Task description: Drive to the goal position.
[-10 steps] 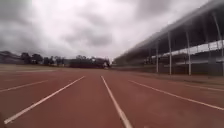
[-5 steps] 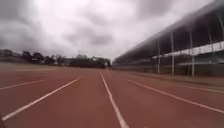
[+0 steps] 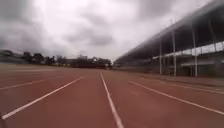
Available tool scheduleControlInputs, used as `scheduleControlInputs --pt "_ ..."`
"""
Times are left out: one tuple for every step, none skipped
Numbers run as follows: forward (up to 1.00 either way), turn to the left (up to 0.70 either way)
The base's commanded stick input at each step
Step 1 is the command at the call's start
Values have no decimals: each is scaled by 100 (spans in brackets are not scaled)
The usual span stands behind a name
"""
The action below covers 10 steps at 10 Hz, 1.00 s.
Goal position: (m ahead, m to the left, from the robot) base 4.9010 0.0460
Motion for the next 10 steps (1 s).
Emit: scheduleControlInputs --pt "70 0" --pt "70 0" --pt "70 0" --pt "70 0" --pt "70 0" --pt "70 0" --pt "70 -14" --pt "70 -30" --pt "70 -35" --pt "70 -35"
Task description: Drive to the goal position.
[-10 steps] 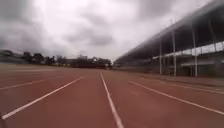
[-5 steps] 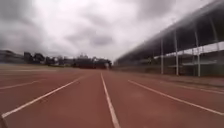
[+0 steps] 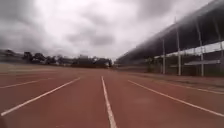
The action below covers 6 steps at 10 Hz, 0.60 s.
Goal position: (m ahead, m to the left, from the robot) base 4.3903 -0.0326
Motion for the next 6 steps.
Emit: scheduleControlInputs --pt "70 -35" --pt "70 -35" --pt "70 0" --pt "70 0" --pt "70 0" --pt "70 0"
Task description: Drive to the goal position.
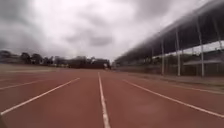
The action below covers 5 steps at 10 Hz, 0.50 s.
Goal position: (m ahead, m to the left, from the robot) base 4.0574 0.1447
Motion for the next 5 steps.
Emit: scheduleControlInputs --pt "70 0" --pt "70 0" --pt "70 0" --pt "70 0" --pt "70 0"
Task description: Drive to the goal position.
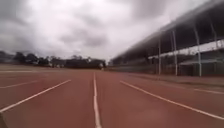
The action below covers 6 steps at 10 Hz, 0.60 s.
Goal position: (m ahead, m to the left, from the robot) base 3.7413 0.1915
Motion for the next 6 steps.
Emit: scheduleControlInputs --pt "70 0" --pt "70 0" --pt "70 0" --pt "70 0" --pt "70 0" --pt "70 0"
